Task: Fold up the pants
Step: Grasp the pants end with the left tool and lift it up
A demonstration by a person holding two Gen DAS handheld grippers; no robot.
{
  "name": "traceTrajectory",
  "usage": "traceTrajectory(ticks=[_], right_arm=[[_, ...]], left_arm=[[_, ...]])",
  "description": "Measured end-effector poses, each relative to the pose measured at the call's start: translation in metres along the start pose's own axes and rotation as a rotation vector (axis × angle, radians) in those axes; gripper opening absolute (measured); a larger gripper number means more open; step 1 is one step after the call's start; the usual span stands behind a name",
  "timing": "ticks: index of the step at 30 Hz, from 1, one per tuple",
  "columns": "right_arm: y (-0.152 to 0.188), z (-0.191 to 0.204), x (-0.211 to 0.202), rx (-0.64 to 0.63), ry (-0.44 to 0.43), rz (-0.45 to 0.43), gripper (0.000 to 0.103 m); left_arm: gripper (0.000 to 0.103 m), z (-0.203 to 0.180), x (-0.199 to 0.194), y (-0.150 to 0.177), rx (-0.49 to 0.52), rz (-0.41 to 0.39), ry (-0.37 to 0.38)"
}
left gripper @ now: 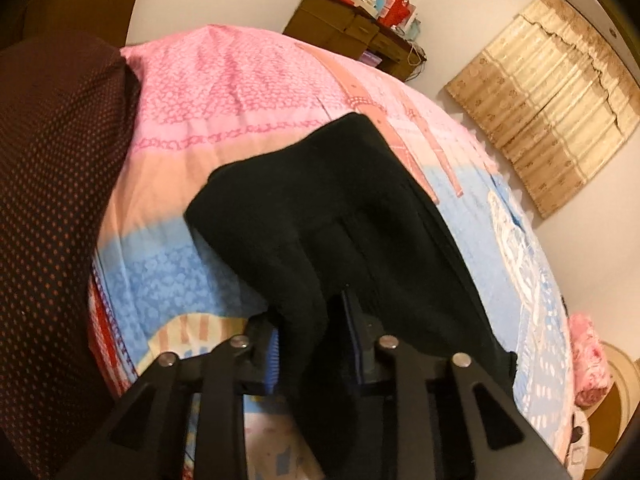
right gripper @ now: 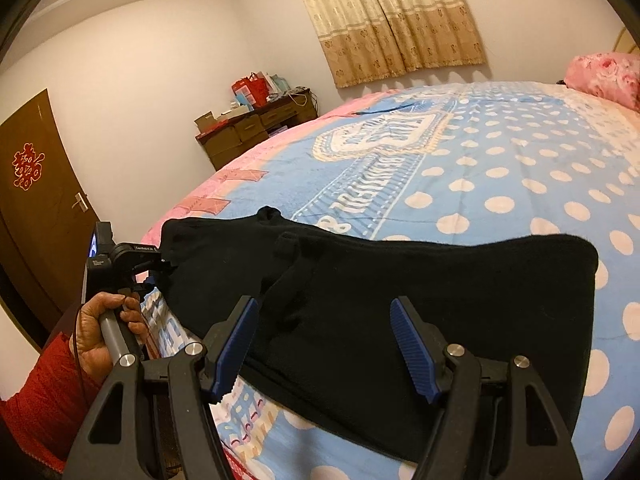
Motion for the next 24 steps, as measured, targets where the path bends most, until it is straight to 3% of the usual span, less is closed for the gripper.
traceTrajectory(ticks=[4,5,7,9,12,16,19,20,21,22,24], right_arm=[[0.000,-0.001,-0.001,0.002,0.003,0.003,0.070],[0.000,-0.002,-0.002,0.002,0.006,0.002,0.070],[0.001,-0.004,-0.002,0.007,0.009,0.002,0.070],[0.003,-0.007,0.000,0.020,0.011,0.006,0.070],[0.007,-0.010,0.003,0.038,0.015,0.021,0.070],[0.008,-0.011,0.002,0.039,0.019,0.023,0.070],[0.008,-0.013,0.000,0.042,0.024,0.026,0.070],[0.008,-0.014,0.000,0.046,0.026,0.026,0.070],[0.008,-0.015,-0.001,0.050,0.028,0.024,0.070],[0.008,-0.016,-0.002,0.054,0.031,0.021,0.070],[0.008,-0.018,-0.003,0.063,0.036,0.016,0.070]], left_arm=[[0.037,0.005,-0.008,0.003,-0.027,0.028,-0.039],[0.041,0.010,-0.014,0.001,-0.041,0.003,-0.038],[0.065,0.014,-0.018,-0.006,-0.017,-0.043,-0.082],[0.066,0.018,-0.011,-0.009,0.021,-0.042,-0.137],[0.066,0.013,0.004,-0.001,0.020,0.026,-0.126],[0.068,0.006,0.010,-0.007,0.018,-0.027,-0.164],[0.068,-0.008,0.018,-0.022,-0.024,-0.027,-0.106],[0.066,-0.008,0.020,-0.026,-0.052,-0.022,-0.085],[0.056,-0.007,0.020,-0.029,-0.073,-0.024,-0.067],[0.037,-0.008,0.020,-0.031,-0.084,-0.028,-0.049],[0.015,-0.008,0.017,-0.030,-0.087,-0.026,0.013]])
Point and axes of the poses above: each gripper's, at about its wrist camera, not at the fingertips, and x roughly the way its jaws point, z to its left, y to its underside, the point moved 9 cm from there along x, roughly the way its jaws point, and after that the axes turned 12 degrees about -y, right-handed, at the moved point
